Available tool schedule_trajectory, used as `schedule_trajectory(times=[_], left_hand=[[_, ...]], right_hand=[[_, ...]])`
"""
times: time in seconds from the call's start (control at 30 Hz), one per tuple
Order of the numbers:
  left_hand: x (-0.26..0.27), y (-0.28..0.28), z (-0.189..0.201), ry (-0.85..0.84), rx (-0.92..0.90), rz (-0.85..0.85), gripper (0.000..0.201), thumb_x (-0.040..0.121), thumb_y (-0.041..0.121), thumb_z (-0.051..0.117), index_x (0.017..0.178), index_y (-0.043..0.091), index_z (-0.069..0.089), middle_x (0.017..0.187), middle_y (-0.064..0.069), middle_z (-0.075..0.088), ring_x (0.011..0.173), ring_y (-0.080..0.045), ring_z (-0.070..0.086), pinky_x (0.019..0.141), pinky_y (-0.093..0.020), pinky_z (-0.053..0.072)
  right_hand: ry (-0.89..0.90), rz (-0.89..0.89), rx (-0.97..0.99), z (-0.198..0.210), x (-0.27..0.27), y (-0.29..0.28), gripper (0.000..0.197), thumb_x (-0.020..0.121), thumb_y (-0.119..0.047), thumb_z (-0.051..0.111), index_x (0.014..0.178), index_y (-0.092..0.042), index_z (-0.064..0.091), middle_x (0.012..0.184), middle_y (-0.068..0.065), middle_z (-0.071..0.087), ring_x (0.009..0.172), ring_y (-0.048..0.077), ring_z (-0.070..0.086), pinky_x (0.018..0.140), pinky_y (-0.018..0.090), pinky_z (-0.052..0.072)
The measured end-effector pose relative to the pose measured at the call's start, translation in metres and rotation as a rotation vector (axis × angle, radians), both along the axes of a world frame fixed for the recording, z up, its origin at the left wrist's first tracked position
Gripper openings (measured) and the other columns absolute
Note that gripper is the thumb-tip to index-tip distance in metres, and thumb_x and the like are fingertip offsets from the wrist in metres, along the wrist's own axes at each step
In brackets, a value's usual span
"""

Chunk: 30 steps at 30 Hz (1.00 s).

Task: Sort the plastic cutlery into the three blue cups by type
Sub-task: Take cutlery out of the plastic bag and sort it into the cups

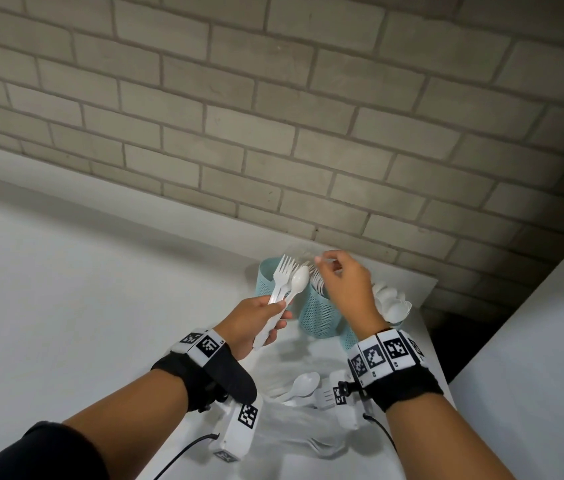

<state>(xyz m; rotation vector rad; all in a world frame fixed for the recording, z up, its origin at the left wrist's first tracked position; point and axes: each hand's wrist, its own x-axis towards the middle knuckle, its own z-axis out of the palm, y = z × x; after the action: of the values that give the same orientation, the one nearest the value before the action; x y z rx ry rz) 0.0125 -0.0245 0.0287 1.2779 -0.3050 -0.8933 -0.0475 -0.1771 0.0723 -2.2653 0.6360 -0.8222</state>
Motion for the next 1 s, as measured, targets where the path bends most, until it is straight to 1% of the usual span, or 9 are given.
schedule_trajectory(times=[0.07, 0.17, 0.3, 0.4, 0.47, 0.63, 0.83, 0.93, 1.0], left_hand=[[-0.001, -0.001, -0.001, 0.002, -0.007, -0.003, 0.014, 0.097, 0.014, 0.048, 0.103, 0.01, 0.06, 0.085, -0.004, 0.062, 0.065, -0.009, 0.052, 0.051, -0.015, 0.042], [-0.003, -0.001, -0.002, -0.02, -0.017, -0.029, 0.015, 0.096, 0.011, 0.051, 0.105, 0.007, 0.062, 0.085, -0.005, 0.064, 0.068, -0.01, 0.055, 0.055, -0.018, 0.043], [-0.006, -0.001, -0.004, -0.011, -0.01, -0.05, 0.015, 0.095, 0.013, 0.052, 0.103, 0.007, 0.064, 0.085, -0.005, 0.065, 0.069, -0.01, 0.056, 0.057, -0.018, 0.045], [-0.009, -0.001, -0.004, 0.021, 0.0, -0.068, 0.022, 0.094, 0.021, 0.055, 0.109, 0.007, 0.063, 0.083, -0.004, 0.066, 0.066, -0.009, 0.056, 0.053, -0.016, 0.046], [-0.011, -0.001, -0.004, 0.02, 0.024, -0.078, 0.029, 0.092, 0.025, 0.058, 0.114, 0.007, 0.061, 0.082, -0.004, 0.066, 0.063, -0.01, 0.056, 0.051, -0.016, 0.046], [-0.014, -0.001, -0.008, 0.024, 0.058, -0.081, 0.025, 0.092, 0.025, 0.058, 0.113, 0.013, 0.061, 0.083, -0.005, 0.068, 0.068, -0.013, 0.059, 0.051, -0.016, 0.047], [-0.012, -0.002, -0.008, -0.021, 0.029, -0.155, 0.018, 0.095, 0.017, 0.053, 0.11, 0.014, 0.062, 0.096, -0.004, 0.071, 0.077, -0.013, 0.069, 0.062, -0.02, 0.054], [-0.016, -0.005, -0.004, -0.035, 0.038, -0.212, 0.018, 0.099, 0.02, 0.045, 0.11, 0.019, 0.059, 0.097, -0.001, 0.071, 0.077, -0.011, 0.068, 0.065, -0.021, 0.053], [-0.019, -0.007, -0.001, -0.028, 0.039, -0.239, 0.021, 0.101, 0.021, 0.04, 0.111, 0.019, 0.058, 0.097, -0.002, 0.071, 0.075, -0.011, 0.067, 0.061, -0.02, 0.051]], right_hand=[[0.131, 0.103, 0.176, 0.003, -0.001, 0.01, 0.045, 0.088, -0.046, 0.057, 0.123, -0.018, 0.052, 0.097, 0.0, 0.06, 0.076, 0.013, 0.059, 0.064, 0.02, 0.043], [0.247, 0.222, 0.313, -0.002, -0.005, 0.02, 0.033, 0.088, -0.04, 0.06, 0.113, -0.024, 0.045, 0.087, -0.002, 0.063, 0.059, 0.009, 0.059, 0.05, 0.019, 0.046], [0.203, 0.205, 0.407, -0.012, -0.007, 0.021, 0.025, 0.089, -0.023, 0.061, 0.108, -0.015, 0.047, 0.084, 0.004, 0.064, 0.057, 0.011, 0.059, 0.049, 0.021, 0.048], [0.152, 0.155, 0.51, -0.014, -0.009, 0.018, 0.031, 0.088, -0.014, 0.059, 0.116, -0.015, 0.044, 0.089, 0.008, 0.062, 0.056, 0.011, 0.06, 0.05, 0.022, 0.049], [0.17, 0.136, 0.557, -0.017, -0.012, 0.015, 0.032, 0.089, -0.011, 0.055, 0.118, -0.016, 0.044, 0.085, 0.009, 0.061, 0.056, 0.012, 0.059, 0.052, 0.022, 0.05], [0.264, 0.124, 0.578, -0.021, -0.02, 0.013, 0.029, 0.089, -0.008, 0.048, 0.117, -0.011, 0.049, 0.073, 0.007, 0.06, 0.058, 0.013, 0.057, 0.057, 0.023, 0.049], [0.179, 0.084, 0.503, -0.018, -0.022, 0.006, 0.031, 0.093, -0.003, 0.038, 0.119, -0.013, 0.051, 0.092, 0.005, 0.06, 0.065, 0.01, 0.057, 0.057, 0.021, 0.047], [0.14, 0.128, 0.53, -0.015, -0.024, 0.006, 0.027, 0.099, -0.011, 0.038, 0.122, -0.017, 0.05, 0.1, 0.006, 0.06, 0.066, 0.011, 0.058, 0.058, 0.022, 0.048], [0.124, 0.146, 0.509, -0.014, -0.026, 0.006, 0.026, 0.1, -0.018, 0.041, 0.124, -0.018, 0.05, 0.099, 0.006, 0.062, 0.066, 0.011, 0.057, 0.058, 0.021, 0.048]])
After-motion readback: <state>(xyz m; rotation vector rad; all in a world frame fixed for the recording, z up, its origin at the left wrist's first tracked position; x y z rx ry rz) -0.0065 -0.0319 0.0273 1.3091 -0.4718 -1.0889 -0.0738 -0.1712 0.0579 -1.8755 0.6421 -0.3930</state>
